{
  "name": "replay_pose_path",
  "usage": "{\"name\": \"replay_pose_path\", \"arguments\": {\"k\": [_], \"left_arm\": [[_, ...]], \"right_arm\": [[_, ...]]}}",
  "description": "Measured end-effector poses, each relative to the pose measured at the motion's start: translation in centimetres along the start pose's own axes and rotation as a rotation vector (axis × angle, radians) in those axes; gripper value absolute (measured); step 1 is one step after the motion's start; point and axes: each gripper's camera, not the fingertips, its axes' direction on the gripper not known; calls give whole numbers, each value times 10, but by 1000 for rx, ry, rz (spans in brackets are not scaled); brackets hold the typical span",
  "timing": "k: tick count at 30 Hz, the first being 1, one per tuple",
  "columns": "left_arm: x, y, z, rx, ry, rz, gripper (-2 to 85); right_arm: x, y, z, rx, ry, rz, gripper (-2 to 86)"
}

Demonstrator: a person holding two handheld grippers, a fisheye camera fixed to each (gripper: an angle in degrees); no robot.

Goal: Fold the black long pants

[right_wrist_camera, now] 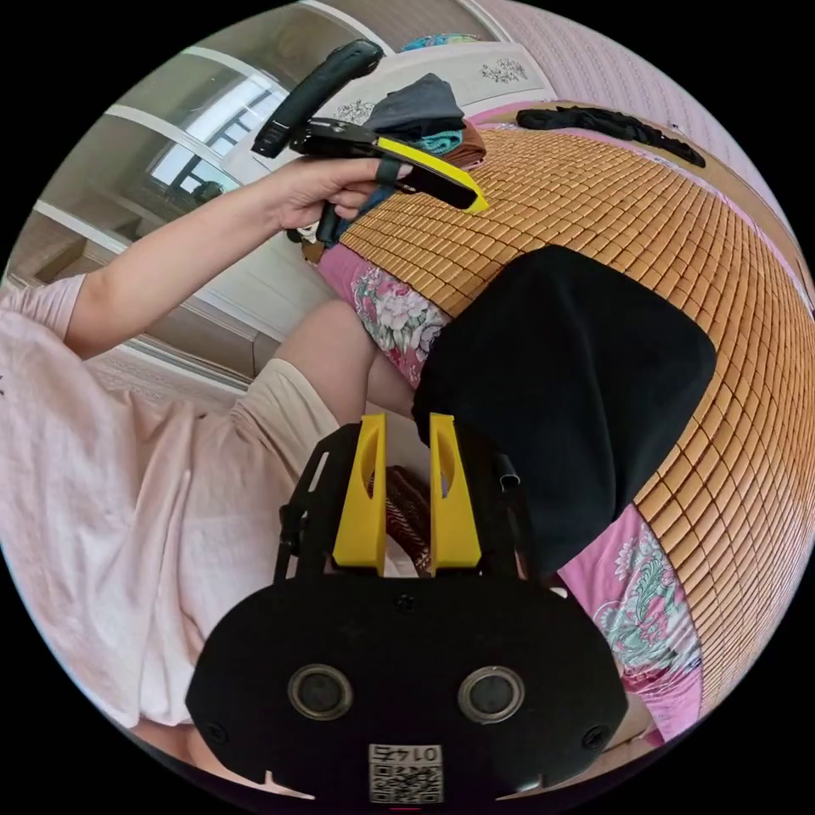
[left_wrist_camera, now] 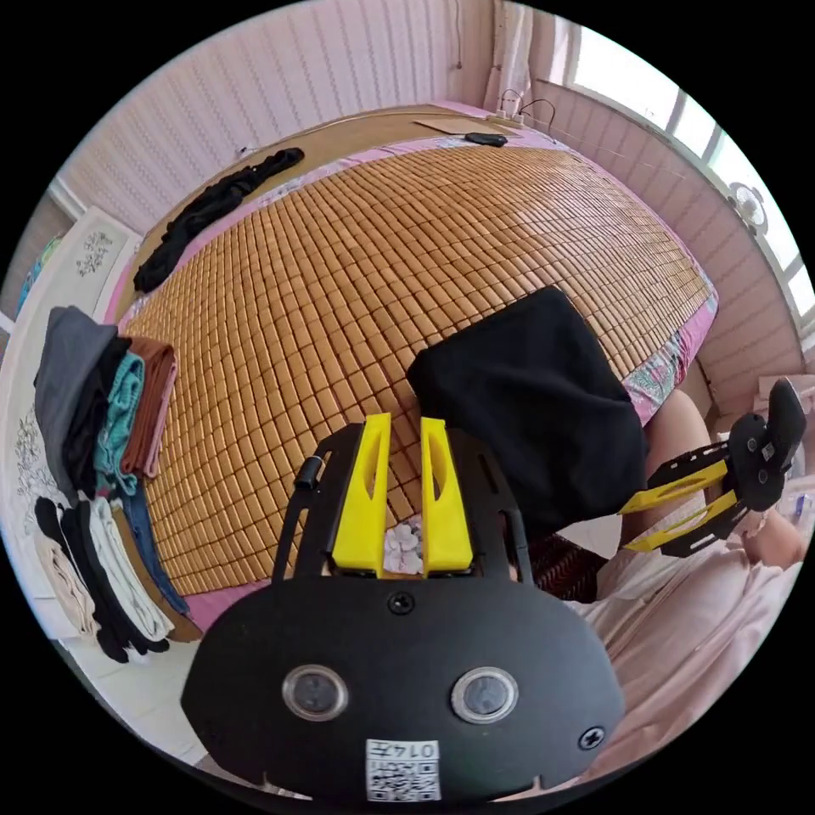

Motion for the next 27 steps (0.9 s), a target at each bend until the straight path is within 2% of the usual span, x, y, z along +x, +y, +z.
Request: {"name": "replay_pose_path", "arguments": {"k": [2,9,11,15,19,21,24,27], "left_arm": [[-6,27,11,-1,82,-67,66],[12,57,27,23,196,-154,84],[19,59,35,23,179,-146,85],[17,60,61,-26,127,-119,103],[-13,63,68,-47,257,-220,97],[-19,66,60,-24,249,-229,87],[-14,60,35,43,205,-163,78],[12,26,12,133,190,-16,77]], "right_arm": [[7,5,-4,0,33,46,78],[43,20,-11,10,148,237,72],[58,21,6,-74,191,277,67],[75,19,25,-218,30,283,78],[77,25,-19,-68,30,296,80],[85,32,-42,34,88,361,80],[107,41,-59,102,168,482,98],[131,42,-51,59,87,534,118]]}}
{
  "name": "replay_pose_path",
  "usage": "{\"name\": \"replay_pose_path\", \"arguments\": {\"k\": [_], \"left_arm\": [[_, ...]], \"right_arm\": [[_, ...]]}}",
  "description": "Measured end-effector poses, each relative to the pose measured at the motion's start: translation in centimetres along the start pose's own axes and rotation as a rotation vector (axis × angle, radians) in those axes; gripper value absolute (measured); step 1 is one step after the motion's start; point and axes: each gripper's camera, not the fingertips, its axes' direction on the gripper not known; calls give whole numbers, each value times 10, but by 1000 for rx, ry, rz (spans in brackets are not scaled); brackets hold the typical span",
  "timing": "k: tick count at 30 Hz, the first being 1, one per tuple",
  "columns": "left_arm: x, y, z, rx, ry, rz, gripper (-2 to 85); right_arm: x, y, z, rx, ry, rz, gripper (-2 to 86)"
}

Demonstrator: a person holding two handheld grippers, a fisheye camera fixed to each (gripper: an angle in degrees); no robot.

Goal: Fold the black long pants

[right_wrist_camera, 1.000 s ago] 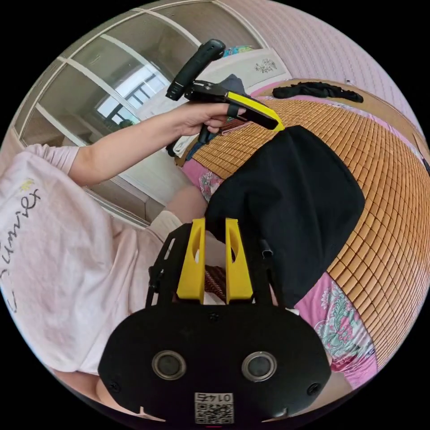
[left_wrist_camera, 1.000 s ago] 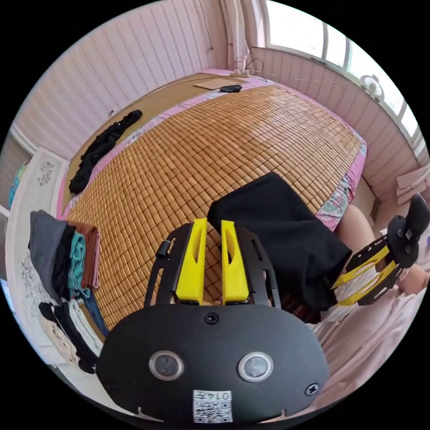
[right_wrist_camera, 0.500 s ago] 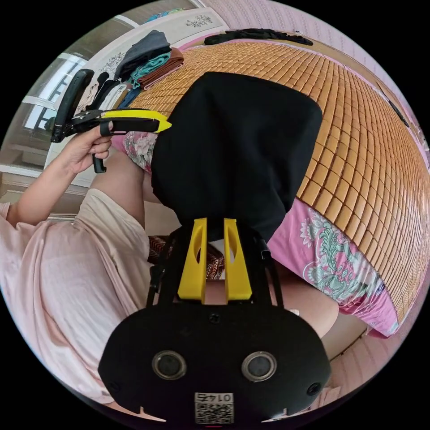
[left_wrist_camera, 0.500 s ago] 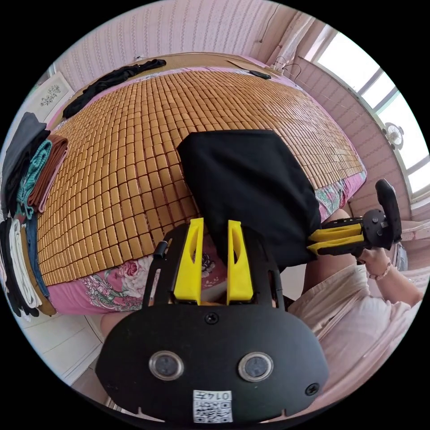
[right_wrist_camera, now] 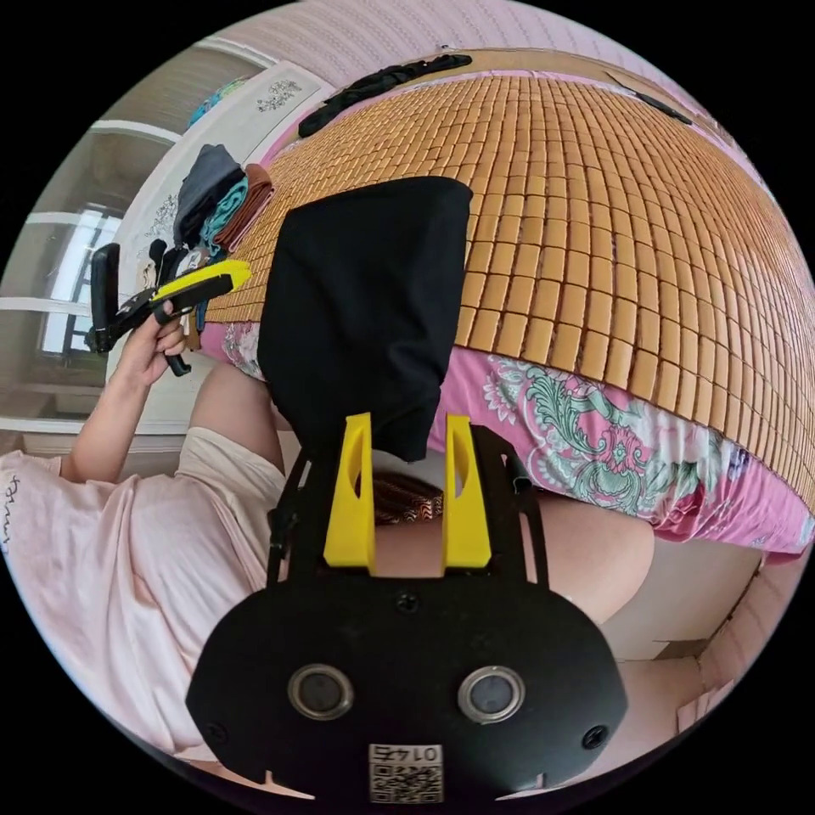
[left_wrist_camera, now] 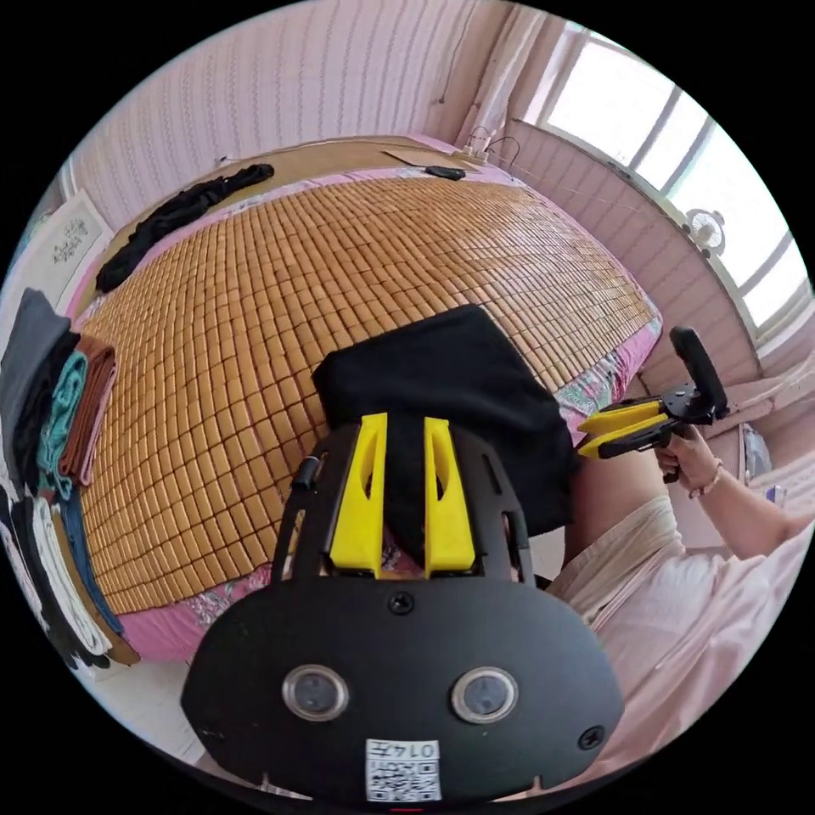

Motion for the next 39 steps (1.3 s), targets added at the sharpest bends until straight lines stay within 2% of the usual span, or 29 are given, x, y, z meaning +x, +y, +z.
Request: {"name": "replay_pose_path", "arguments": {"k": [3,6,10,14,17,21,24,29,31,35,39], "left_arm": [[38,-57,22,3,49,124,84],[74,-110,70,-90,24,195,89],[98,-134,140,-304,-143,301,71],[76,-137,151,-293,-48,193,53],[73,-138,155,-297,-44,241,51],[71,-137,155,-275,-60,262,54],[54,-132,135,-195,3,218,60],[-14,-69,52,41,85,72,90],[-45,-36,41,78,79,-27,106],[-103,22,64,5,197,-296,135],[-111,37,87,-34,268,-358,127]], "right_arm": [[11,-9,19,-97,-28,2,114],[16,-15,32,-175,-90,-17,74],[18,-15,22,-162,-79,-29,23],[16,-10,10,-198,-94,-39,9],[15,-6,11,-243,-70,-52,4],[17,1,26,-426,-137,-83,1],[19,16,13,-342,-62,-86,8],[44,15,-42,92,-171,-8,61],[50,8,-47,192,-164,-2,76],[65,-10,-22,206,-261,69,136],[66,-8,-9,207,-320,117,95]]}}
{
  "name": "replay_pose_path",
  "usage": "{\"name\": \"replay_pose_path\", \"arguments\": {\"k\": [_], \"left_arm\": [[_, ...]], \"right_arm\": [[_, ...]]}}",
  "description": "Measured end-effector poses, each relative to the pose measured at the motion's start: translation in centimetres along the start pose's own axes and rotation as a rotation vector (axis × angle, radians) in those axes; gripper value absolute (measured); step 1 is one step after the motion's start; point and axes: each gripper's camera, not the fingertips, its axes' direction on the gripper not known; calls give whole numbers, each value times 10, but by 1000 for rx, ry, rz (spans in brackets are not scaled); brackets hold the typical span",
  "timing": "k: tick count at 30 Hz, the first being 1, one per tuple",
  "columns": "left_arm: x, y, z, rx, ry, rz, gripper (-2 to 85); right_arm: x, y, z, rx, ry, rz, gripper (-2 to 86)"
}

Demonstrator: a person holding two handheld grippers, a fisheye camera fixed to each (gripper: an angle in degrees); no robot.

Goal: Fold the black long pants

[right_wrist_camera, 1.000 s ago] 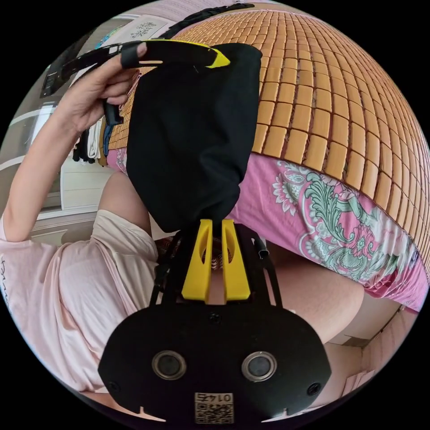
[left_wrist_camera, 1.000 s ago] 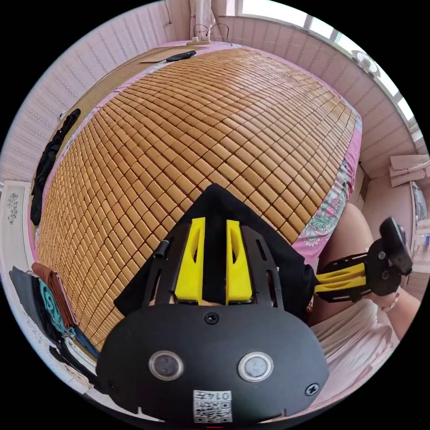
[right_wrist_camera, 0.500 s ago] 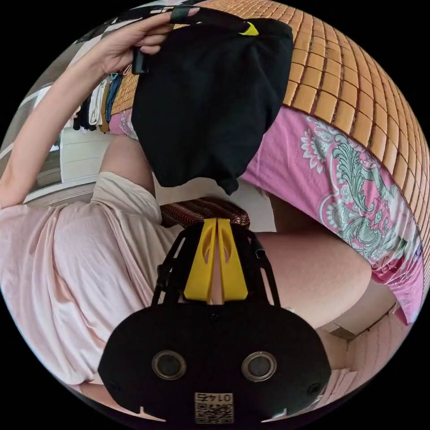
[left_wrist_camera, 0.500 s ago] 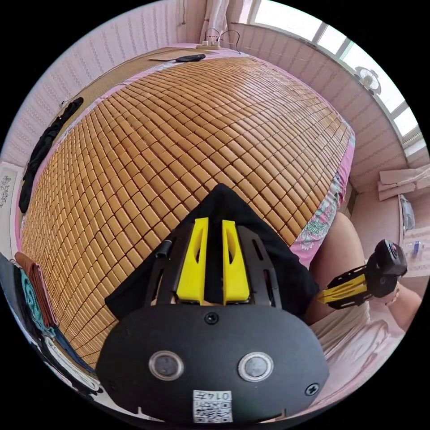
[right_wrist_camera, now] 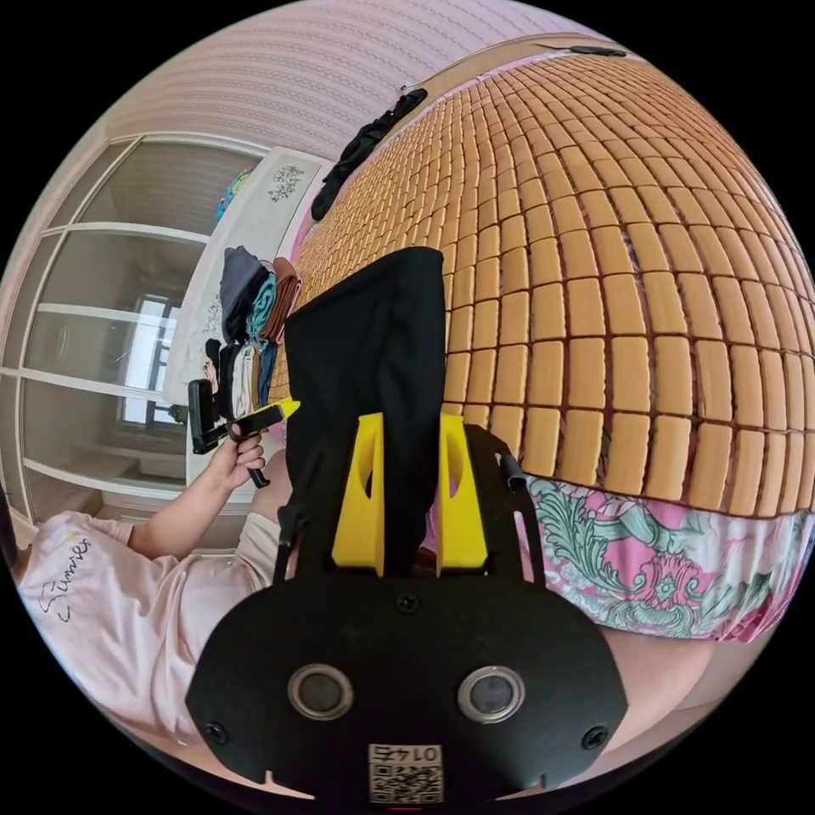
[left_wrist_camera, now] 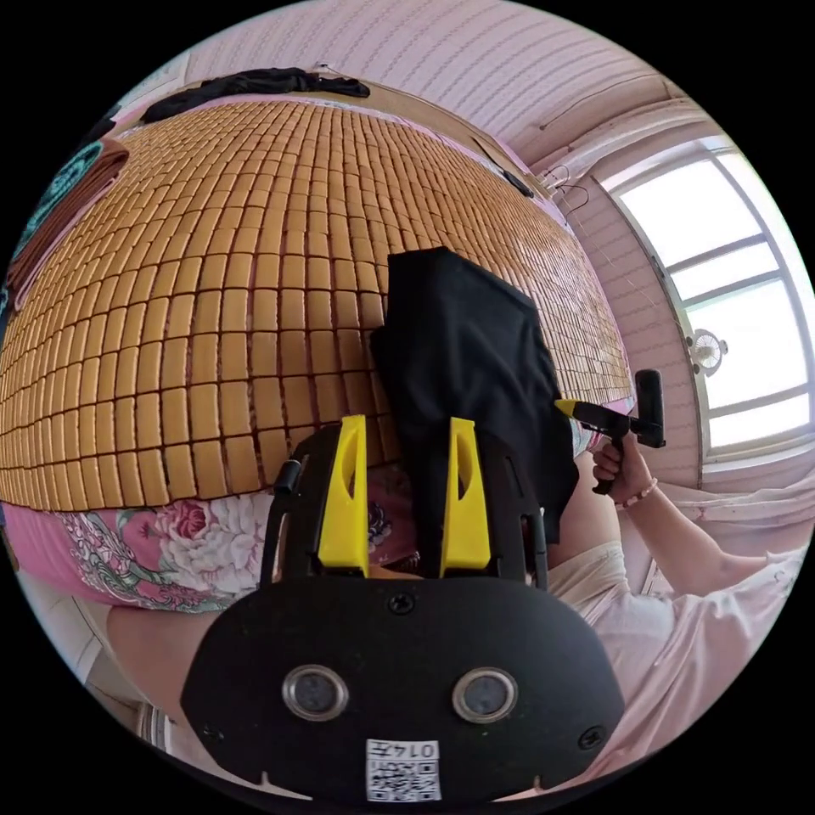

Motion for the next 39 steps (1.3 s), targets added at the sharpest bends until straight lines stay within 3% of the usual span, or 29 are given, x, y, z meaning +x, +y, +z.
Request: {"name": "replay_pose_path", "arguments": {"k": [4,6,10,15,20,25,26,30,34,39], "left_arm": [[2,-11,11,-54,87,41,61],[14,-15,10,-60,35,108,45],[69,-37,28,-122,-38,255,39],[178,-77,89,-206,71,410,40],[366,-113,184,-261,92,716,43],[504,-151,251,-276,162,765,69],[524,-155,253,-289,152,794,73],[521,-139,214,-231,170,966,71],[431,-89,140,-234,60,1069,65],[304,-20,35,-300,-45,857,54]], "right_arm": [[-13,8,10,-65,-9,-53,40],[-21,11,7,-72,14,-101,29],[-27,18,-19,-88,111,-168,20],[8,35,-103,-8,272,-129,19],[64,56,-204,-47,570,22,25],[107,61,-283,-62,938,283,52],[112,65,-293,-7,1048,384,92],[105,82,-277,151,980,459,204],[51,128,-197,316,1038,376,159],[-32,174,-142,454,1085,307,135]]}}
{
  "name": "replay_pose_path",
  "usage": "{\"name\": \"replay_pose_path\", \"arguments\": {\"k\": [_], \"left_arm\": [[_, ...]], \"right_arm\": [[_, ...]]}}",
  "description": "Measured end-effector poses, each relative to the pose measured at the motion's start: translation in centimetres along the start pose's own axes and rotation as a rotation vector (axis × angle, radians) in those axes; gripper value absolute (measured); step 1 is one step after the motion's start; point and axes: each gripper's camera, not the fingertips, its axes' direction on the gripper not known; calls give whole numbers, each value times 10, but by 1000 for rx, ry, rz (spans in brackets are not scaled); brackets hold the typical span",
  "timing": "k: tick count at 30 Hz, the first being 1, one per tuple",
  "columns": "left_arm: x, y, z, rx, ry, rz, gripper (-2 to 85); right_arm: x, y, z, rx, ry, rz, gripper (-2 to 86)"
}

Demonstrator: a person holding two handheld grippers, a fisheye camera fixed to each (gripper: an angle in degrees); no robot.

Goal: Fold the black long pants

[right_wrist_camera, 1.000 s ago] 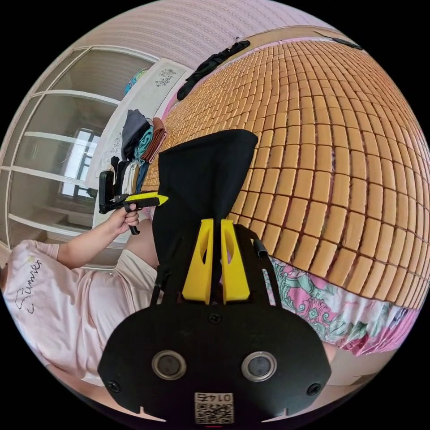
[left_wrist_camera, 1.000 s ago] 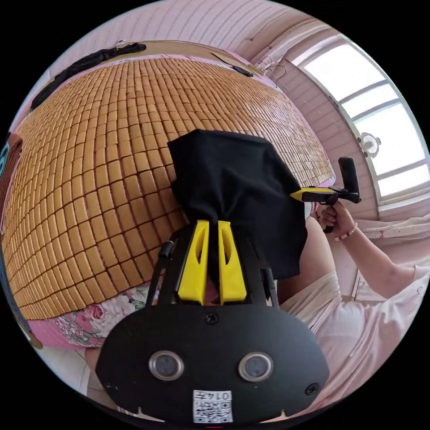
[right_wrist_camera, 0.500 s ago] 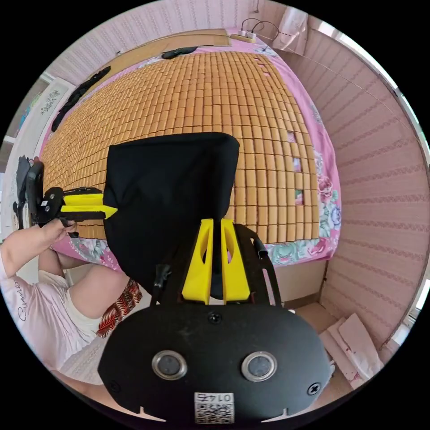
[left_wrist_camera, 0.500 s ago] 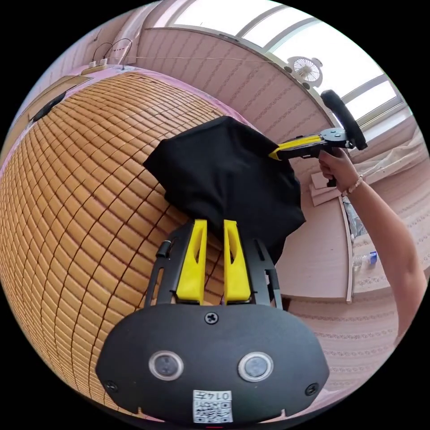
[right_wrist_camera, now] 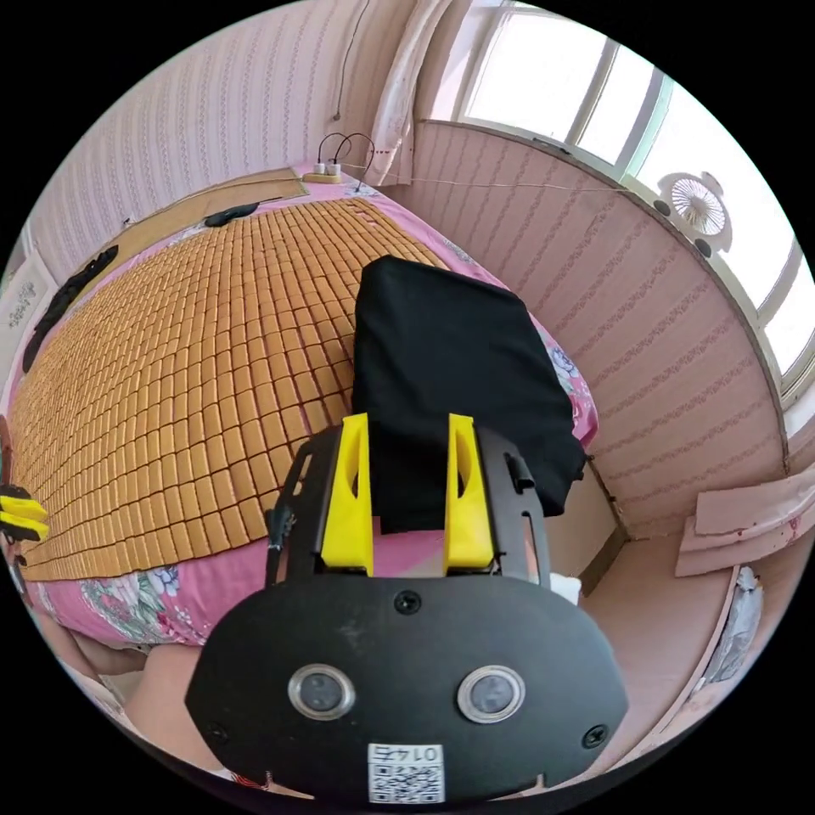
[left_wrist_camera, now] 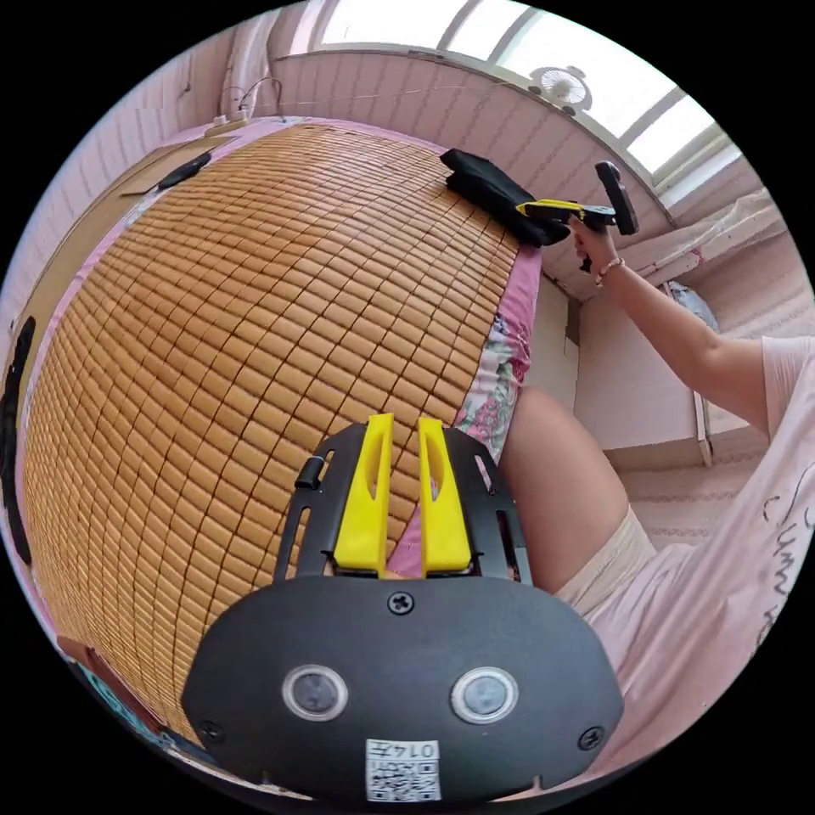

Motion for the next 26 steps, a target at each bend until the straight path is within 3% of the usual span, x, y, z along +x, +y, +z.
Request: {"name": "replay_pose_path", "arguments": {"k": [3,5,9,11,17,26], "left_arm": [[8,83,-46,16,-13,-147,55],[21,134,-91,112,-70,-256,60],[47,207,-161,296,-238,-365,68],[68,254,-203,347,-418,-416,67],[111,400,-278,469,-548,-574,67],[147,676,-349,702,-692,-1018,82]], "right_arm": [[-25,15,-12,-61,-9,-29,152],[-36,19,-27,-155,-228,-23,163],[-99,43,-98,-9,-429,-147,129],[-175,67,-138,-9,-489,-356,154],[-382,161,-224,-39,-647,-926,142],[-586,261,-368,38,-879,-1373,131]]}}
